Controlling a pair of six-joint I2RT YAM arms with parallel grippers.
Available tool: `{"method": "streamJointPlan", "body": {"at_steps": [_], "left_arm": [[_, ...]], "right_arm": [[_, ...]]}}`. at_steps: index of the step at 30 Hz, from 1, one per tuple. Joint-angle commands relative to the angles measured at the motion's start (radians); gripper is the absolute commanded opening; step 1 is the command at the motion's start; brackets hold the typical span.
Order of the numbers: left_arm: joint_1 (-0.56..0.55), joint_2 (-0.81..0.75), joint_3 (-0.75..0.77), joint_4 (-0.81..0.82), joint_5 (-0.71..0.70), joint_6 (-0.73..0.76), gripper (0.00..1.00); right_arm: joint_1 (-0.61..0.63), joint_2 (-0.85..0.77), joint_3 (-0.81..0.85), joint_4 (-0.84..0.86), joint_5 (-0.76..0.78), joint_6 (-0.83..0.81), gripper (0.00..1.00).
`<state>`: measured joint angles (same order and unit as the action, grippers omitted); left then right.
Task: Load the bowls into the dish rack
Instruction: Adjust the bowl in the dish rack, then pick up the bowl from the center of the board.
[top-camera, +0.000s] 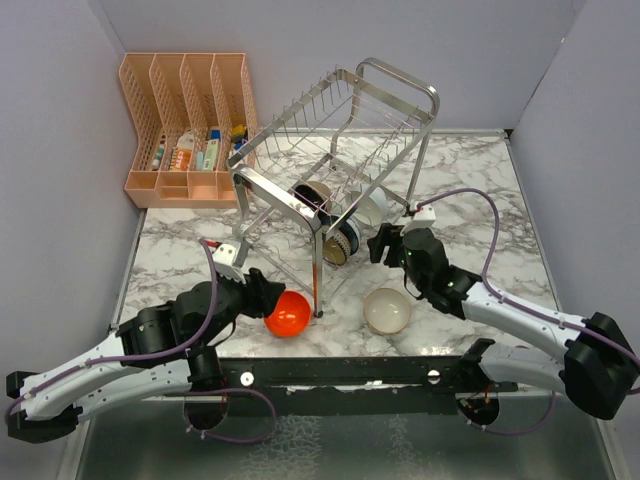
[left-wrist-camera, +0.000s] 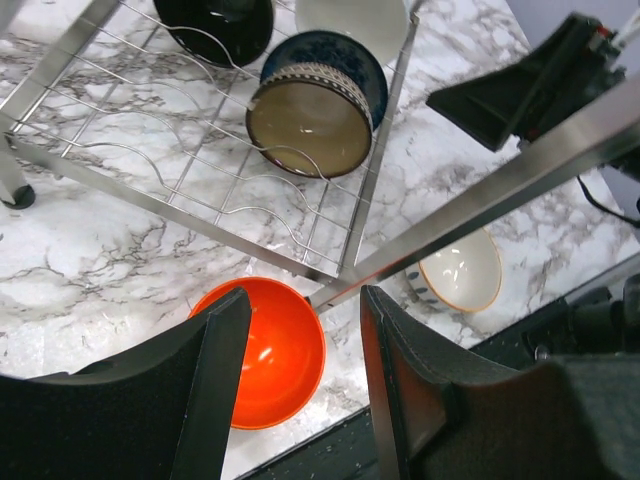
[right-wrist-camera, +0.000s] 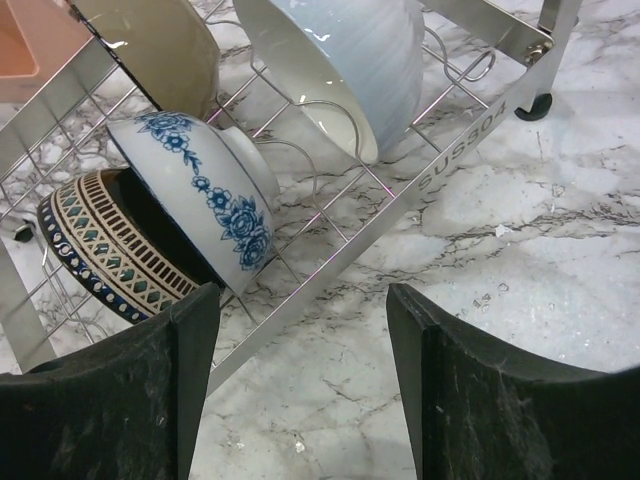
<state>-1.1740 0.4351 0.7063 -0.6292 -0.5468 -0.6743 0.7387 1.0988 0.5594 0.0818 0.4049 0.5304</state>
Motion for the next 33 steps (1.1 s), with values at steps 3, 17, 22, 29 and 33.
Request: {"method": "streamJointPlan", "body": {"at_steps": [3, 17, 22, 29, 33], "left_arm": [[-0.004, 0.010, 0.028, -0.016, -0.162, -0.106, 0.51], [-0.004, 0.119, 0.044, 0.053, -0.155, -0.103, 0.52], [-0.004, 0.105, 0.054, 0.026, -0.154, -0.093, 0.54], [-0.004, 0.022, 0.016, 0.042, -0.122, -0.057, 0.55], [-0.004, -0.005, 0.019, 0.026, -0.108, -0.048, 0.55]], "right_arm": [[-0.053, 0.013, 0.007, 0.042, -0.051, -0.021, 0.68], [-0.101, -0.097, 0.086, -0.362, -0.110, 0.111, 0.79], [-0.101, -0.183, 0.084, -0.638, -0.209, 0.235, 0.79], [-0.101, -0.266, -0.030, -0.764, -0.349, 0.370, 0.76], [-0.101, -0.259, -0.100, -0.729, -0.404, 0.399, 0.74]]}}
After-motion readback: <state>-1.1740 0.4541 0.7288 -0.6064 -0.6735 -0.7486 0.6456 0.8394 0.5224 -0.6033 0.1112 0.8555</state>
